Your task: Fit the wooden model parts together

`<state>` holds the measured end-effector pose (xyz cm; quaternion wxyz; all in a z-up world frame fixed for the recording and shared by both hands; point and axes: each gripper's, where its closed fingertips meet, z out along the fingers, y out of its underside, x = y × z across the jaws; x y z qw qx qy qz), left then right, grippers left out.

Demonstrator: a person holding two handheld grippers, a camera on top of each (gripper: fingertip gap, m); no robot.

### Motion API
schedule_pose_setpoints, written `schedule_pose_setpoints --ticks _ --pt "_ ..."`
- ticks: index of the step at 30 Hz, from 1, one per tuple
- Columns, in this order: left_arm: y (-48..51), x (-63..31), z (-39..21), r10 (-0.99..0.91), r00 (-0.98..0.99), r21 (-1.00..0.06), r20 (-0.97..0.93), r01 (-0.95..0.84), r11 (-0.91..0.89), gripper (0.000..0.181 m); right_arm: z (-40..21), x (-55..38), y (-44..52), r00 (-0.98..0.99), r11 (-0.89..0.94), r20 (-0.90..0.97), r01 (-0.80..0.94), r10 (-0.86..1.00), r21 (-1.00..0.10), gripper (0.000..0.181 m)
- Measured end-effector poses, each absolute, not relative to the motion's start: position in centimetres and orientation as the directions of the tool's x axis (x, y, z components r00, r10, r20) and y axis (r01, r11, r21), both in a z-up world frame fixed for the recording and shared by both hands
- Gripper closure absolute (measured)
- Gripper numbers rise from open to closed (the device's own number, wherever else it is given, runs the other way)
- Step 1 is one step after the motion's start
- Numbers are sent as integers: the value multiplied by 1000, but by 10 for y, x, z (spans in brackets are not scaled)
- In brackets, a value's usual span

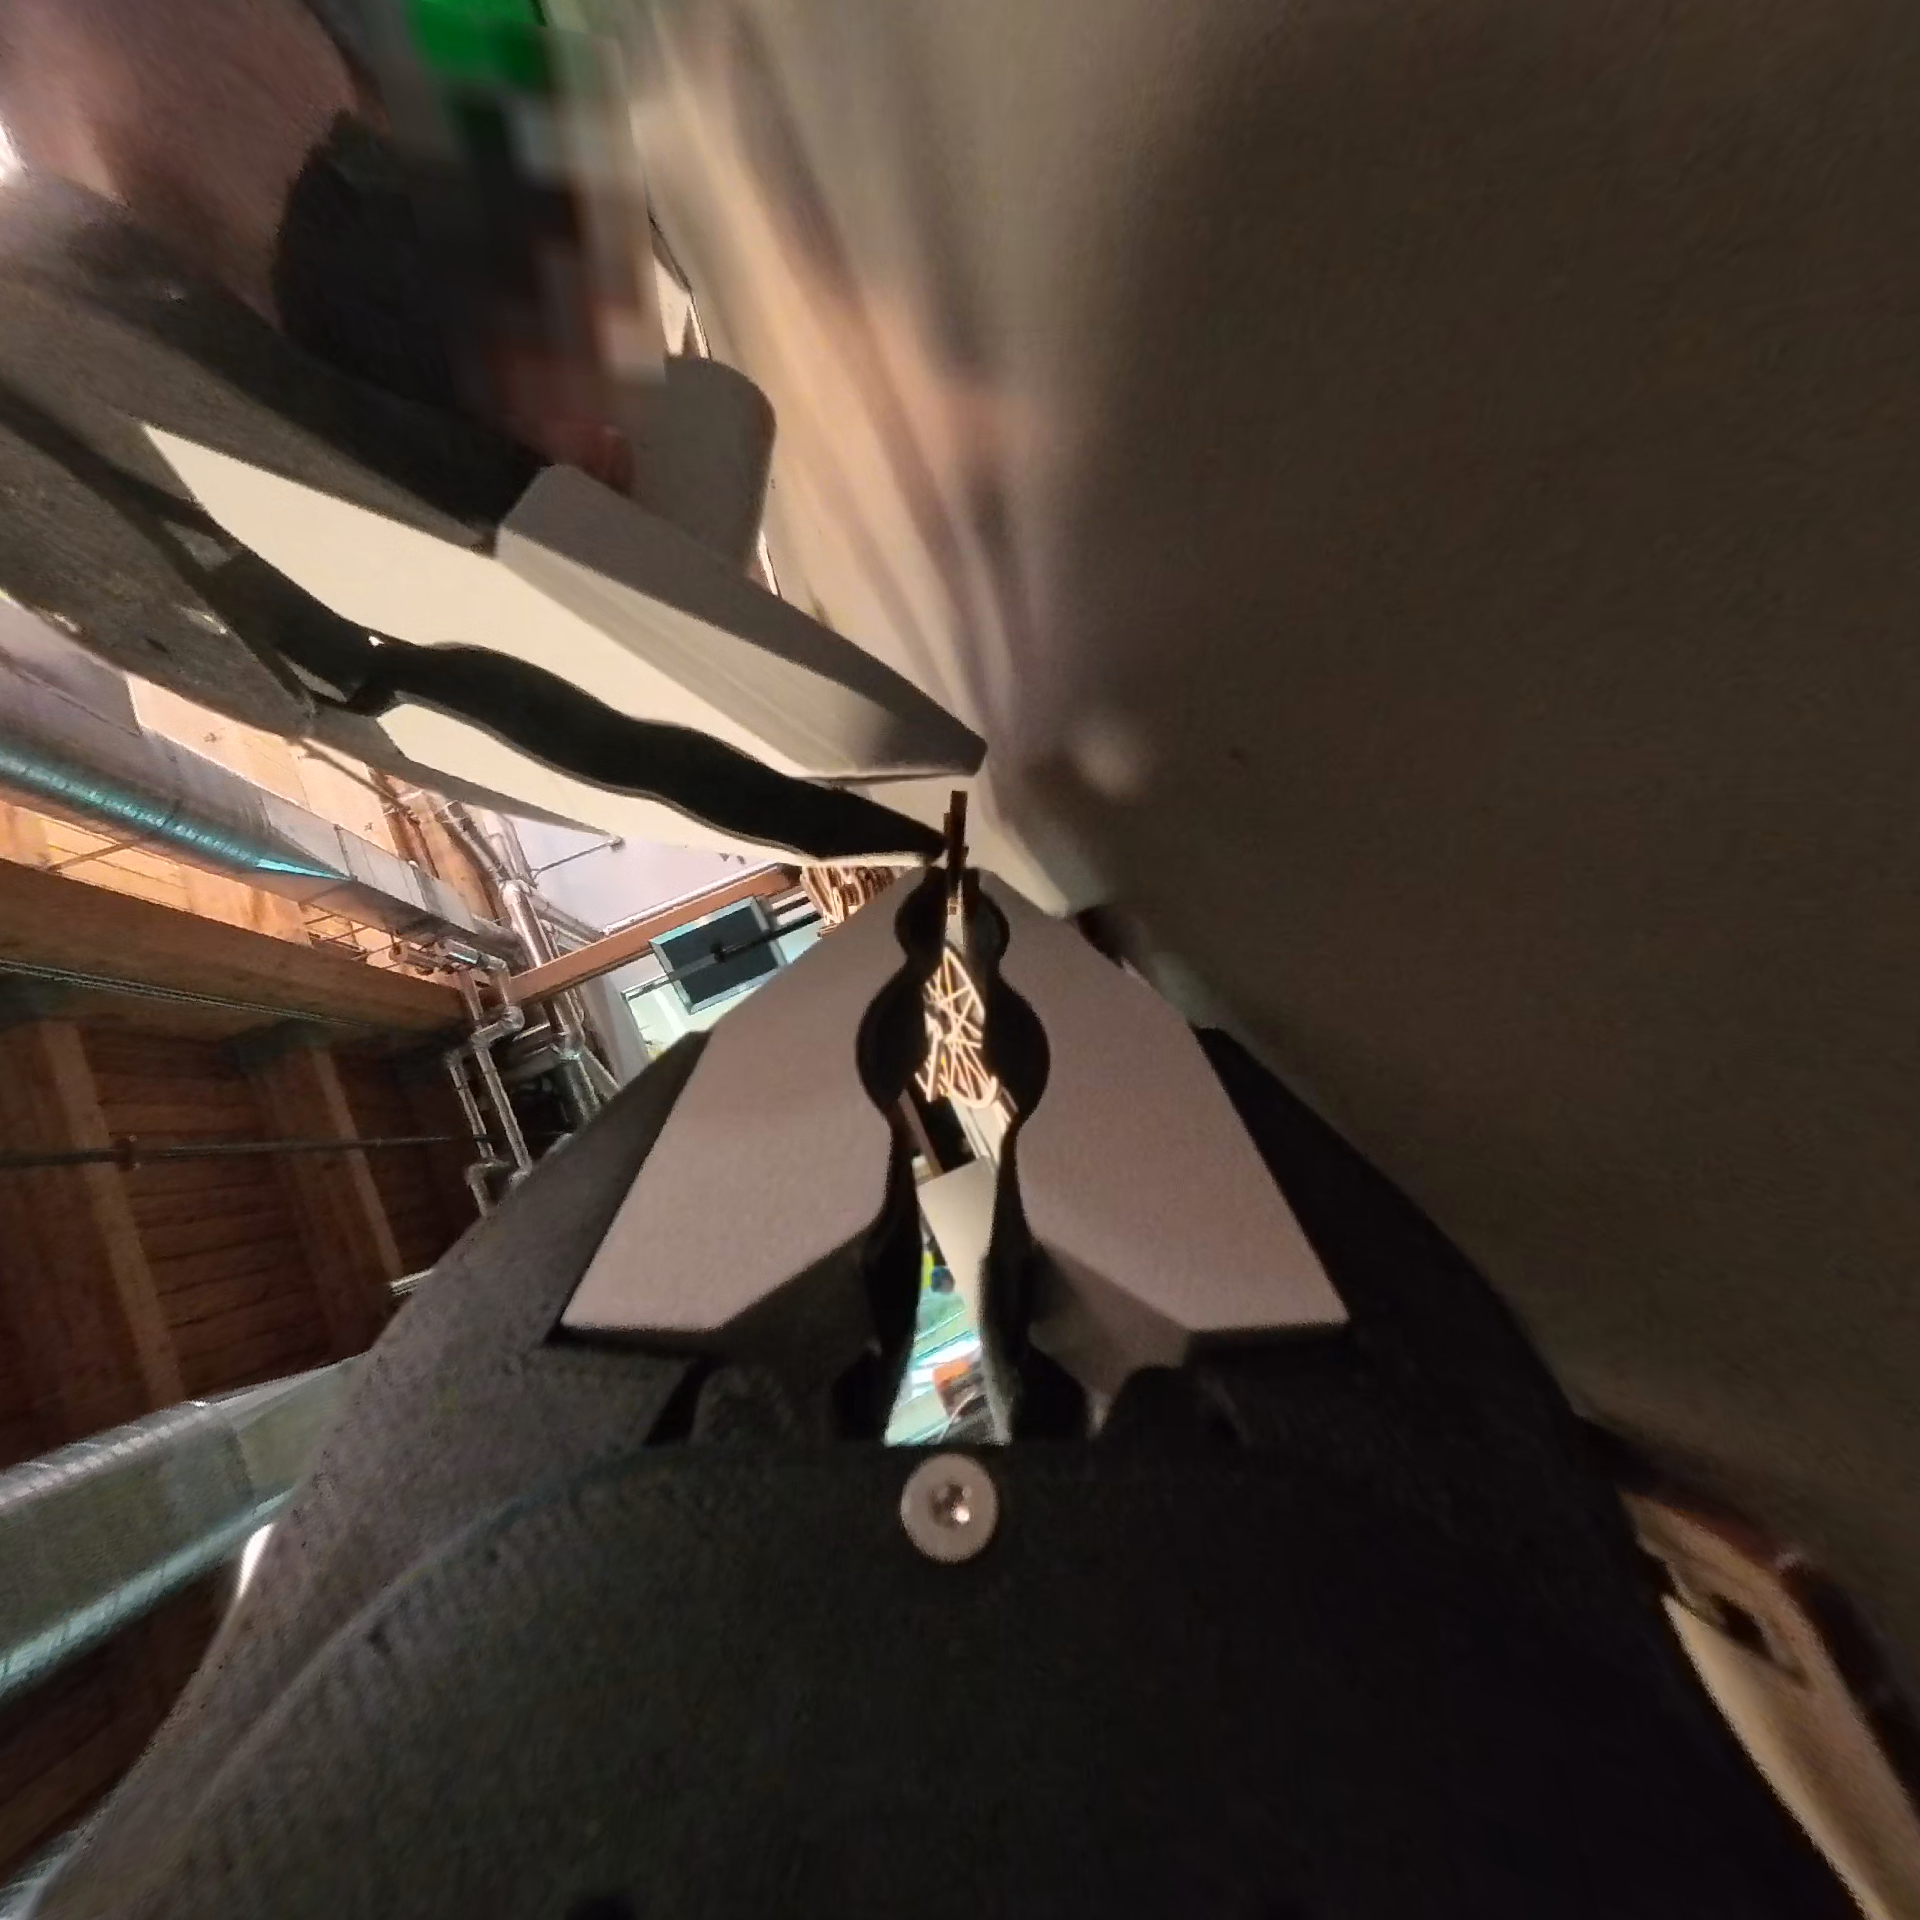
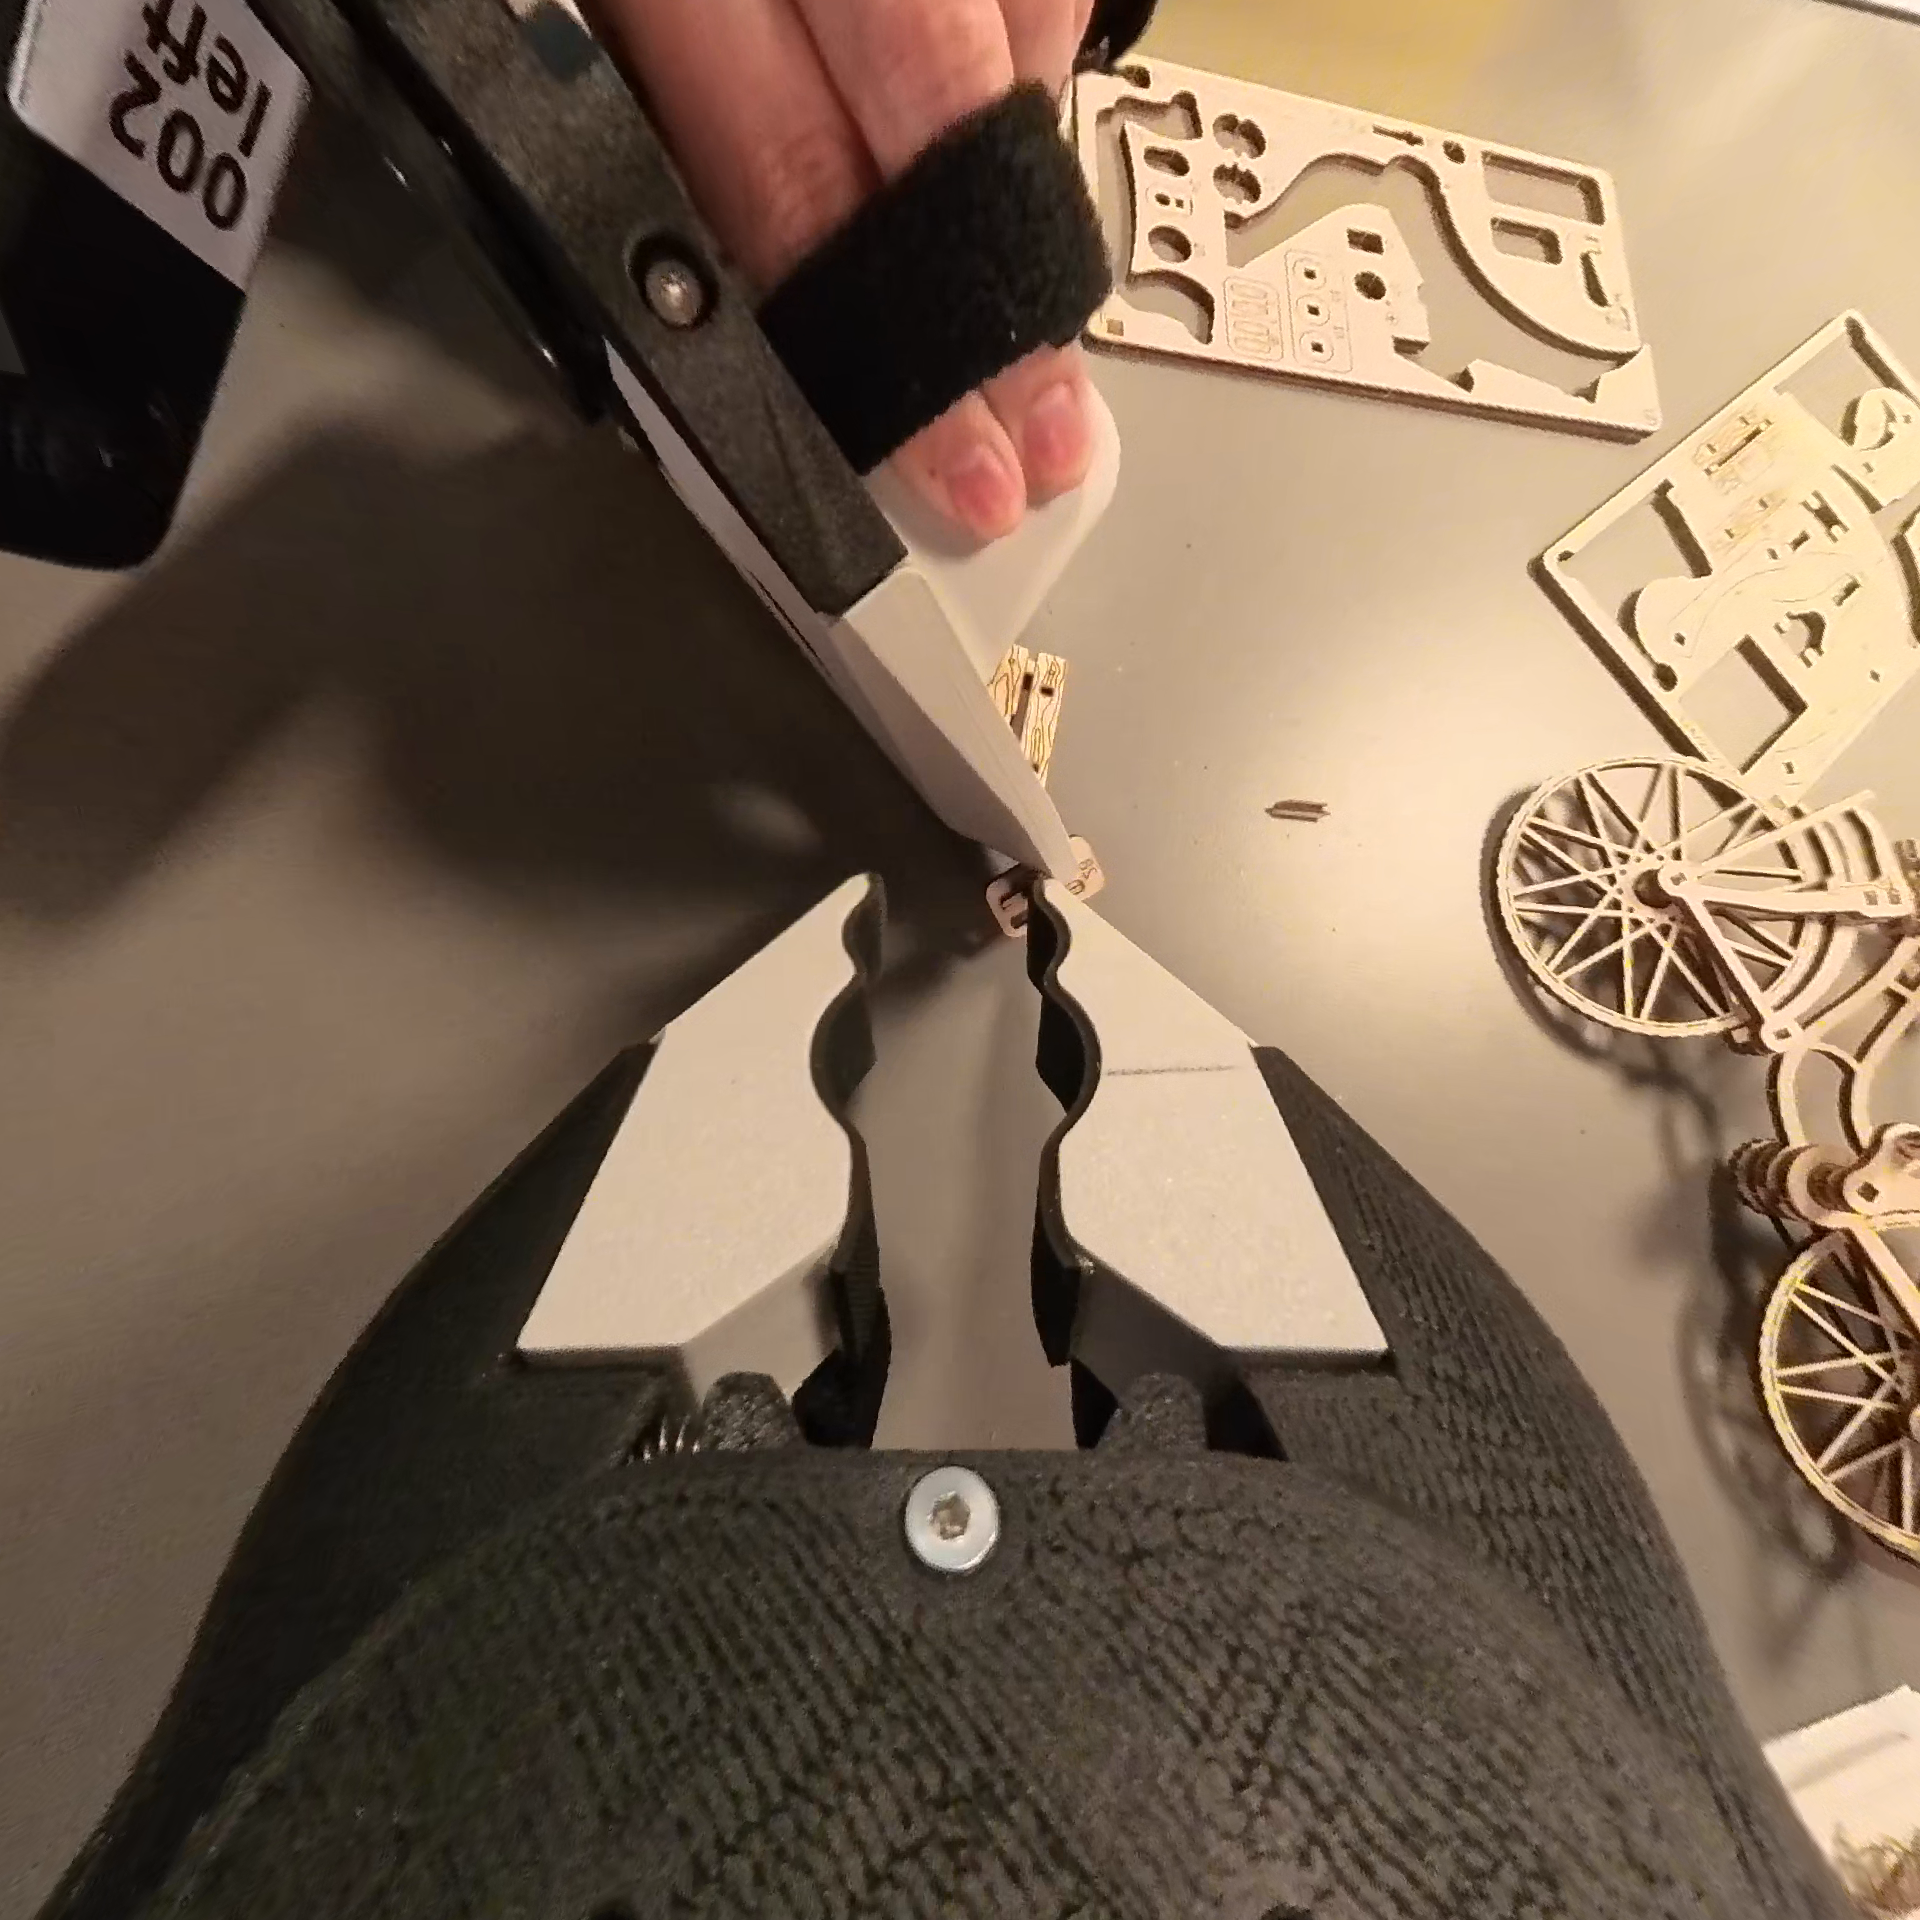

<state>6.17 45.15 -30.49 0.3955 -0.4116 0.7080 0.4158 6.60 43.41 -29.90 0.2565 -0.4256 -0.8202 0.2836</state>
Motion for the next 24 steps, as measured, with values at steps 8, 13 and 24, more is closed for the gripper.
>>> schedule_pose_setpoints --ticks 8,13,24 --pt "457 61 -299 -199 -367 298 -909 -905 305 180 -308 77 392 -679 525 56 510 732 -681 173" --pt "454 62 -305 -283 -282 185 -917 -927 325 180 -296 73 412 -592 492 117 526 797 -694 163" --pt "458 57 -302 -276 -284 199 -918 -933 299 179 -298 64 440 -459 413 156 539 875 -734 153"
